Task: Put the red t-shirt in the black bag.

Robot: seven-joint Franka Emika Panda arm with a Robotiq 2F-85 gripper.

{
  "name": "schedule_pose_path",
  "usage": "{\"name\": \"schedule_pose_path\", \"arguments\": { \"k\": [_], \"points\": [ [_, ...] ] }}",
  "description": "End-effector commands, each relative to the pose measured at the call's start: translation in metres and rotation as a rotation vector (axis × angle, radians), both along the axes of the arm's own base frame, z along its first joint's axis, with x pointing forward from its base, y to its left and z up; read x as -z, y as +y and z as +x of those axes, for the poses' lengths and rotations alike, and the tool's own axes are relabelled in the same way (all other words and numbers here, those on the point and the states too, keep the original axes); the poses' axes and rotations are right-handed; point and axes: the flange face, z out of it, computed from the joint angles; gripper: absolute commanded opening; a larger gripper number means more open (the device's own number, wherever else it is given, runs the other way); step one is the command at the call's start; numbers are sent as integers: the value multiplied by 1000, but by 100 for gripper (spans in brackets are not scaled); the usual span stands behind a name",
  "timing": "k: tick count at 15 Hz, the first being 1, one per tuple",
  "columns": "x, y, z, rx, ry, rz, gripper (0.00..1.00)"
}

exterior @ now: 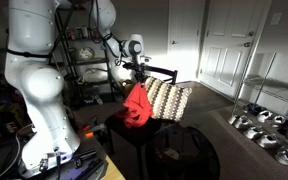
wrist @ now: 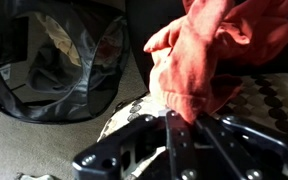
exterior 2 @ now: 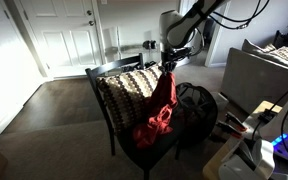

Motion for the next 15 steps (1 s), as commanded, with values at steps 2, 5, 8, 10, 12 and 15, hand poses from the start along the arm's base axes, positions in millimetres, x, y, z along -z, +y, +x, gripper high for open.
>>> {"name": "schedule_pose_path", "arguments": {
  "k": [2, 5, 8, 10, 12, 15],
  "points": [
    [-22, -28, -24, 145, -57, -64, 1],
    [-25, -44, -29, 265, -86, -115, 1],
    [-25, -57, -35, 397, -126, -172, 1],
    [-24, -60, -38, 457, -139, -196, 1],
    [-16, -57, -28, 432, -125, -180, 5],
    [-15, -58, -30, 460, -130, -189, 5]
  ]
}}
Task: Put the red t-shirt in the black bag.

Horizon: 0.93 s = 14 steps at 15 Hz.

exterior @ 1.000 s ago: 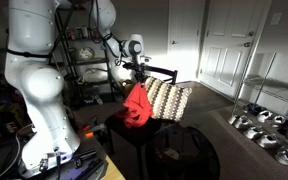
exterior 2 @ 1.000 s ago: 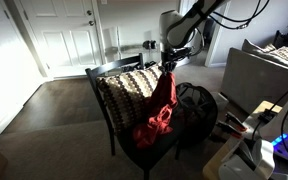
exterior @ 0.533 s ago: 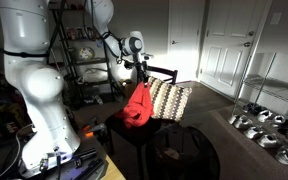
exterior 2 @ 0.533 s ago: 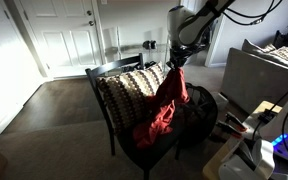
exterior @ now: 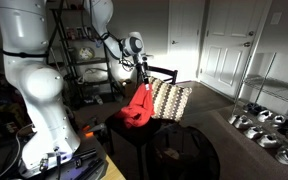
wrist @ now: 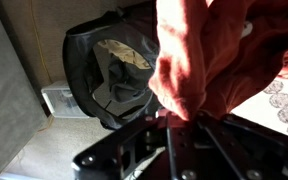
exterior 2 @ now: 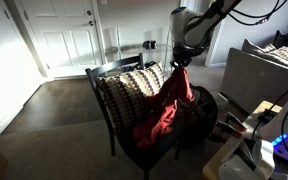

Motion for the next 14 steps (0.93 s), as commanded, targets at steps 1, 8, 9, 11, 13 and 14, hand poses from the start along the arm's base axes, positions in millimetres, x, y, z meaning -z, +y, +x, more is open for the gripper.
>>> {"name": "schedule_pose_path", "arguments": {
  "k": [1, 8, 9, 11, 13, 14],
  "points": [
    [-1, 0, 0, 0, 1, 0, 5],
    [-1, 0, 0, 0, 1, 0, 1],
    [-2, 1, -1, 7, 2, 29, 1],
    [-7, -3, 1, 45, -18, 82, 1],
    [-14, -14, 2, 123, -32, 155, 1],
    [-17, -21, 3, 163, -44, 185, 1]
  ]
}}
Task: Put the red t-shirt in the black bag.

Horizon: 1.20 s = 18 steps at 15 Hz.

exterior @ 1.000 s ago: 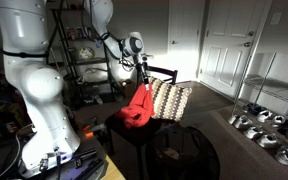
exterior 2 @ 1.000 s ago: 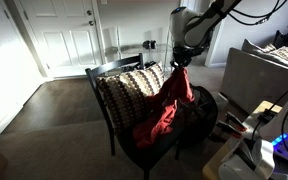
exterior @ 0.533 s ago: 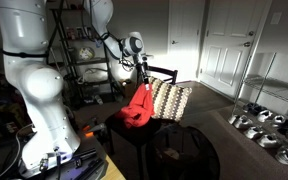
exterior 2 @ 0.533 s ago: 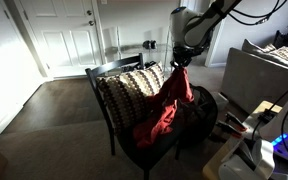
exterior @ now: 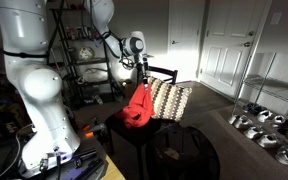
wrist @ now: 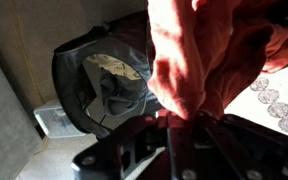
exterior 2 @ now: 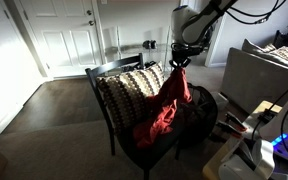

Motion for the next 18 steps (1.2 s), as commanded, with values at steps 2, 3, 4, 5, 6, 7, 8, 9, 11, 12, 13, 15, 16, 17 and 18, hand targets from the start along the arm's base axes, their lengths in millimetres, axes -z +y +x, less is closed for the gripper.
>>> {"name": "schedule_pose_path", "arguments": {
  "k": [2, 3, 4, 5, 6, 7, 8, 9, 11, 12, 13, 15, 16, 17, 18],
  "points": [
    [-27, -36, 1, 154, -68, 134, 1],
    [-36, -51, 2, 200, -104, 144, 1],
    [-46, -63, 2, 233, -130, 150, 1],
    [-57, -79, -1, 269, -166, 152, 1],
    [-68, -93, -2, 294, -195, 144, 1],
    [-80, -110, -7, 328, -226, 121, 1],
    [-91, -126, -11, 359, -246, 96, 1],
    [-104, -142, -17, 393, -268, 71, 1],
    [-129, -170, -33, 462, -321, 56, 1],
    [-142, -181, -43, 495, -342, 53, 1],
    [-154, -192, -52, 524, -370, 56, 1],
    [-178, -207, -71, 578, -422, 65, 1],
    [-189, -214, -79, 598, -444, 71, 1],
    [-200, -220, -88, 622, -472, 81, 1],
    [-210, -225, -96, 643, -497, 90, 1]
  ]
}}
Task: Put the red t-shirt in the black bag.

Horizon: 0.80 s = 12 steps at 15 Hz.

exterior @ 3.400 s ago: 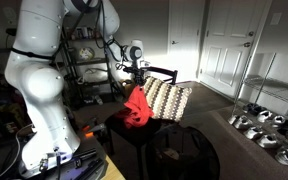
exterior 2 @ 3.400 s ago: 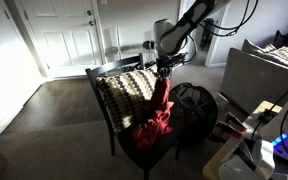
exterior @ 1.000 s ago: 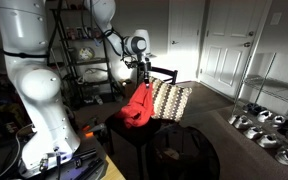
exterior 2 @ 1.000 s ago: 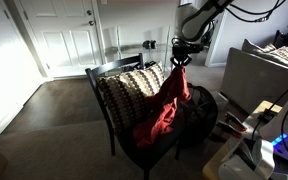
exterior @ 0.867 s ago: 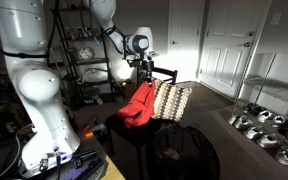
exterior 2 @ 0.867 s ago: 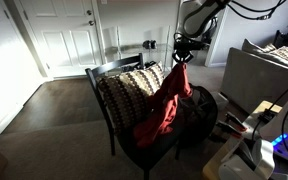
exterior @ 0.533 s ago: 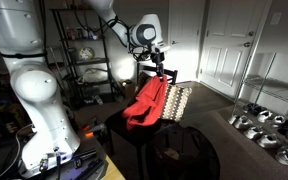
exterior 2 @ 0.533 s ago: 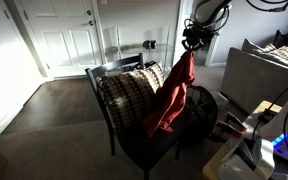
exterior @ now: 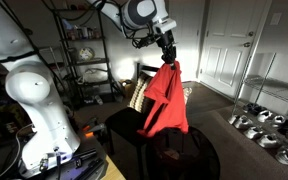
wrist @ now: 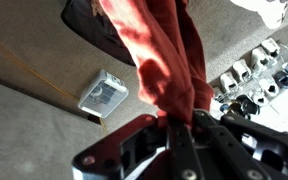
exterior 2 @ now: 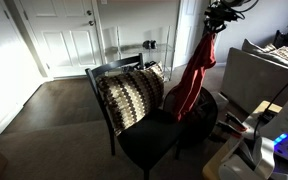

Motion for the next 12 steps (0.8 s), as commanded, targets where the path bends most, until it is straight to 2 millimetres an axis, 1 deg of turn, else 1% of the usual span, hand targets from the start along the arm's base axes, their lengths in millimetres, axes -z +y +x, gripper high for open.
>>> {"name": "schedule_pose_path", "arguments": {
  "k": [1, 4, 6, 9, 12],
  "points": [
    [-40, -9, -41, 88, -108, 28, 1],
    [-69, -20, -61, 133, -184, 21, 1],
    [-83, -21, -68, 148, -227, -6, 1],
    [-84, -8, -65, 158, -253, -26, 1],
    [-87, 2, -59, 234, -324, 24, 1]
  ]
}}
